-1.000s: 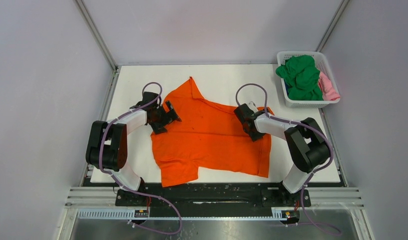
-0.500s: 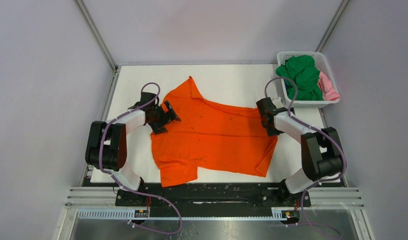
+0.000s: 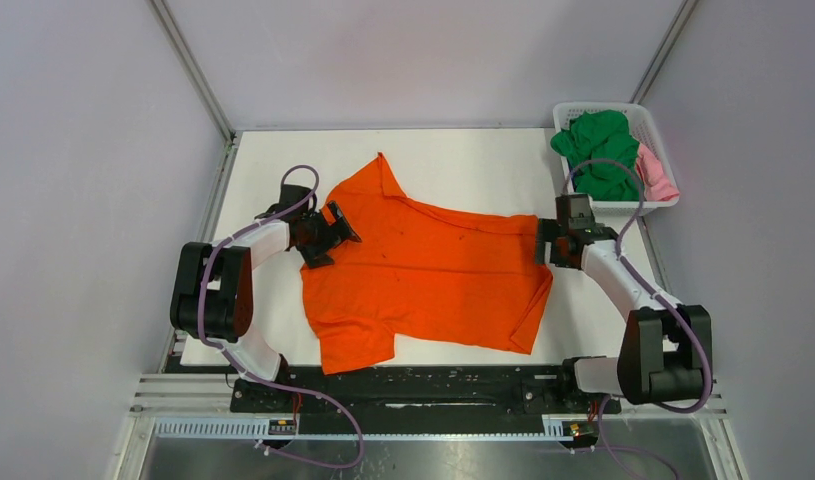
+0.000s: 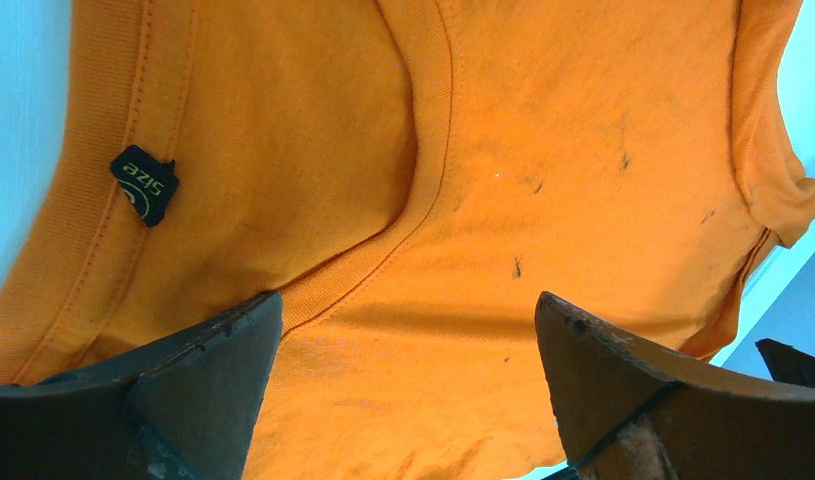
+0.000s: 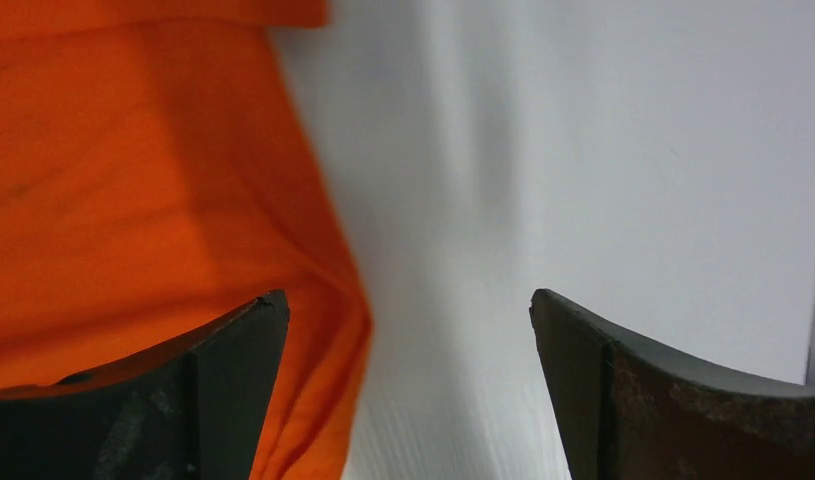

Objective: Fold and stack the t-shirts
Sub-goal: Flatten out the tshirt

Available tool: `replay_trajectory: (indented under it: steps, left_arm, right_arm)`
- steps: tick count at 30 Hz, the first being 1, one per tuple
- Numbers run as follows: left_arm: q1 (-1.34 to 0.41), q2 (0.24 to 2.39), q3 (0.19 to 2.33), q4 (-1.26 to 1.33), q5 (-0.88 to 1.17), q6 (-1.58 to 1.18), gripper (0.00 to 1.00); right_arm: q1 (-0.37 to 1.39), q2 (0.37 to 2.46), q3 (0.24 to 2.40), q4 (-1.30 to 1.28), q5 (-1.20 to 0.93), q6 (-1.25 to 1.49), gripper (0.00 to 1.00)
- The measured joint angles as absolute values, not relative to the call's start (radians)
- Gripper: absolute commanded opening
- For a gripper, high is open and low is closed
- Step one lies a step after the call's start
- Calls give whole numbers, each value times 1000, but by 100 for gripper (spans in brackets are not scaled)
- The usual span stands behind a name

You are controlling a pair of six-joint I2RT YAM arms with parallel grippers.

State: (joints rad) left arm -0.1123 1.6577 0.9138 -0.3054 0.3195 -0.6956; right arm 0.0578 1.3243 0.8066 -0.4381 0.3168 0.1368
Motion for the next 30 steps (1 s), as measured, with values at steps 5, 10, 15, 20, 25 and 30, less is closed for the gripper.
replay_trajectory:
  steps: [5, 10, 15, 20, 25, 30]
  left_arm:
    - [-112, 1658, 914, -305, 319, -696, 99]
    - [-112, 1658, 914, -305, 320, -696, 99]
    - [-112, 1658, 913, -305, 322, -690, 99]
    - [-112, 1658, 913, -305, 324, -687, 99]
    - [-112, 1658, 913, -305, 326, -684, 99]
    - [-112, 1658, 914, -305, 326, -683, 99]
  right_arm:
    - [199, 1391, 825, -381, 250, 1, 99]
    - [247, 1580, 928, -384, 342, -79, 100]
    - [242, 1688, 962, -402, 477, -90, 100]
    - [193, 1706, 986, -420, 588, -33, 99]
    - [44, 1689, 986, -445, 626, 91, 99]
    - [-93, 1652, 988, -503, 637, 192, 100]
